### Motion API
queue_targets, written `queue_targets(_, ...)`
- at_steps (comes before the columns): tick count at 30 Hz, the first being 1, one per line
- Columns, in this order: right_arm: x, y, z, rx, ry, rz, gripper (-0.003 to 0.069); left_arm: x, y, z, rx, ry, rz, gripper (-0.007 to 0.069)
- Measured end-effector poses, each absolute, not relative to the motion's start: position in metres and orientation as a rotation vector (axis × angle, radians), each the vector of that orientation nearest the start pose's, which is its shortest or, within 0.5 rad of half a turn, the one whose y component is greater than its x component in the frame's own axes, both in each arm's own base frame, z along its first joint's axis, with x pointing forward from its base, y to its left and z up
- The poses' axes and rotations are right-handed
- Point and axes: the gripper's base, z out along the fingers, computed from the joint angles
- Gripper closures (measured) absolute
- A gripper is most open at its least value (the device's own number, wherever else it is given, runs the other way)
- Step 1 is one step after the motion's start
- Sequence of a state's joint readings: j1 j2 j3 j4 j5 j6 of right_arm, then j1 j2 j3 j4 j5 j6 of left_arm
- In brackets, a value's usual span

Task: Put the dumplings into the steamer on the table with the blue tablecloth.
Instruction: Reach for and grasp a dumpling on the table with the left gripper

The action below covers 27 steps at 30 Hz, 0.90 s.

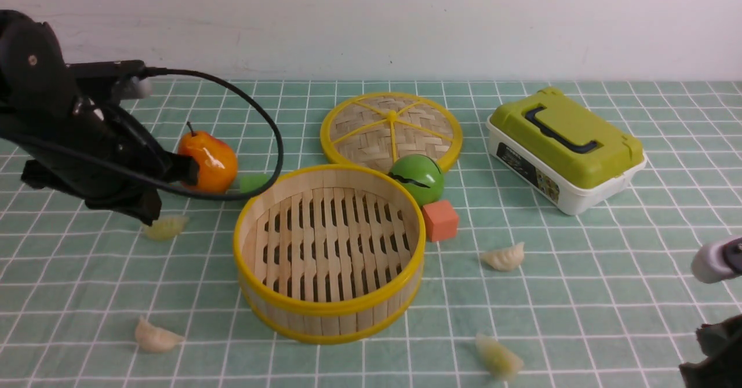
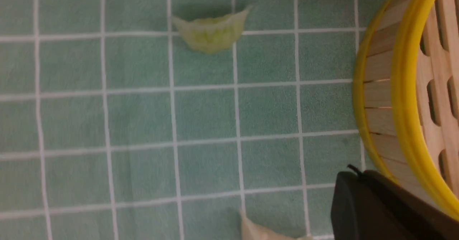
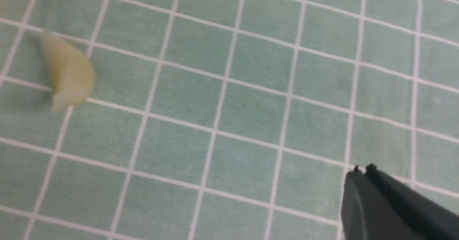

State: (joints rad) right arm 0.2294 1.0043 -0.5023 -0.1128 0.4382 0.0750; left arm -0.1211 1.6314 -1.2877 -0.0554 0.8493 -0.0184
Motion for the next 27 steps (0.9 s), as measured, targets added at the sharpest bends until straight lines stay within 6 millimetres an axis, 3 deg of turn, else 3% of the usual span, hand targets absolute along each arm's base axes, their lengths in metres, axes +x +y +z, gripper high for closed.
queue_targets(4, 0.179, 0.049, 0.228, -0.333, 2.4, 0.09, 0.0671, 0.372, -0.048, 0.257, 0.256, 2.7, -0.077, 0.0606)
queue_targets(12, 0.179, 0.059, 0.227, -0.388, 2.398, 0.118, 0.0669, 0.41, -0.035, 0.199, 0.505, 2.678, 0.234, 0.027)
queue_targets(15, 0.179, 0.059, 0.227, -0.384, 2.398, 0.122, 0.0666, 0.418, -0.033, 0.185, 0.573, 2.648, 0.299, 0.0201)
queue_targets(21, 0.179, 0.059, 0.227, -0.382, 2.396, 0.124, 0.0663, 0.426, -0.034, 0.172, 0.604, 2.606, 0.305, 0.0193)
queue_targets(27, 0.179, 0.06, 0.228, -0.381, 2.387, 0.128, 0.0659, 0.431, -0.034, 0.164, 0.635, 2.591, 0.326, 0.0256)
